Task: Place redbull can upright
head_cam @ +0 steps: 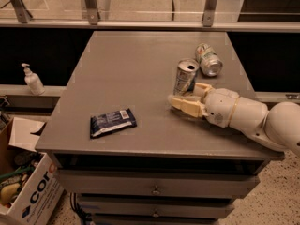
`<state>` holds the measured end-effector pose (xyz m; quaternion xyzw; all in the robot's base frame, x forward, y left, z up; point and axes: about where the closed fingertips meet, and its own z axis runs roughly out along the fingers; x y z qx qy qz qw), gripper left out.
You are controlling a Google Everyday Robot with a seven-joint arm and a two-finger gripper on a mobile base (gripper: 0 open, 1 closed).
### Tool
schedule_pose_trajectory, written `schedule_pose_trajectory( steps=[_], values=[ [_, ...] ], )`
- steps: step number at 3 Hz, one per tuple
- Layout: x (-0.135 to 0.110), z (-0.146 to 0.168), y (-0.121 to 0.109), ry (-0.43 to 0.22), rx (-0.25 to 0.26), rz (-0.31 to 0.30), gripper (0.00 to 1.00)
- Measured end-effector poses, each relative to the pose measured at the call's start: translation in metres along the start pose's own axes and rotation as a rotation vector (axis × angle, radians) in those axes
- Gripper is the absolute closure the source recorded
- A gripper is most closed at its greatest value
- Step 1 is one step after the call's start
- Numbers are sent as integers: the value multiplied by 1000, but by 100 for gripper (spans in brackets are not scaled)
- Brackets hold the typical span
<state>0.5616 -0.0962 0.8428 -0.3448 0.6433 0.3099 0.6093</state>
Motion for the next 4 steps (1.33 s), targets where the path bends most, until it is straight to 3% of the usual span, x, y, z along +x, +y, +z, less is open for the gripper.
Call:
schedule_pose_trajectory(
  steps=[1, 4],
  values=[
    [10, -16, -3, 2, 30, 24, 0],
    [9, -55, -22, 39, 74, 1, 0]
  ],
)
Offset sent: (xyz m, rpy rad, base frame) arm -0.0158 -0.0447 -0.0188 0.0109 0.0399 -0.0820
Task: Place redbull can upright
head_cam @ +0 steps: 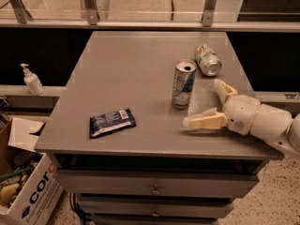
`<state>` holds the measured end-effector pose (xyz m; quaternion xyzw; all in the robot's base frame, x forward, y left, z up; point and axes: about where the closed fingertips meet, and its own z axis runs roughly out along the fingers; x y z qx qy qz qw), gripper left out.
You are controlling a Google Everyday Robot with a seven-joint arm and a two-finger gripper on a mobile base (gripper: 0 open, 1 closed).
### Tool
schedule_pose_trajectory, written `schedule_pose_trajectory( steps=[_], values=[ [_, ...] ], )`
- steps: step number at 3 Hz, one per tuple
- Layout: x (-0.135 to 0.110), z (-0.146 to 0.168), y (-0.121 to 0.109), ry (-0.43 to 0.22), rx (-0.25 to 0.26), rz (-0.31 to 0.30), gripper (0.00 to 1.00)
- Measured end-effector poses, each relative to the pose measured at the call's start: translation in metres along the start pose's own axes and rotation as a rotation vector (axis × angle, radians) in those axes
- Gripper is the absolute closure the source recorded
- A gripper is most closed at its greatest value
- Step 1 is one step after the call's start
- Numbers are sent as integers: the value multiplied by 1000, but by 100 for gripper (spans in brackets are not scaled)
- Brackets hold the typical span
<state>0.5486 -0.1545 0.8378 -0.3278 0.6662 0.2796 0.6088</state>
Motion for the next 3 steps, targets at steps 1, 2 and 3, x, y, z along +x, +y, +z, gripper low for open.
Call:
schedule_pose_trajectory(
  steps=[1, 2, 3],
  values=[
    [-6, -18, -12, 9, 20, -17, 0],
    [-22, -52, -31, 19, 61, -35, 0],
    [-22, -52, -31, 19, 60, -35, 0]
  ],
)
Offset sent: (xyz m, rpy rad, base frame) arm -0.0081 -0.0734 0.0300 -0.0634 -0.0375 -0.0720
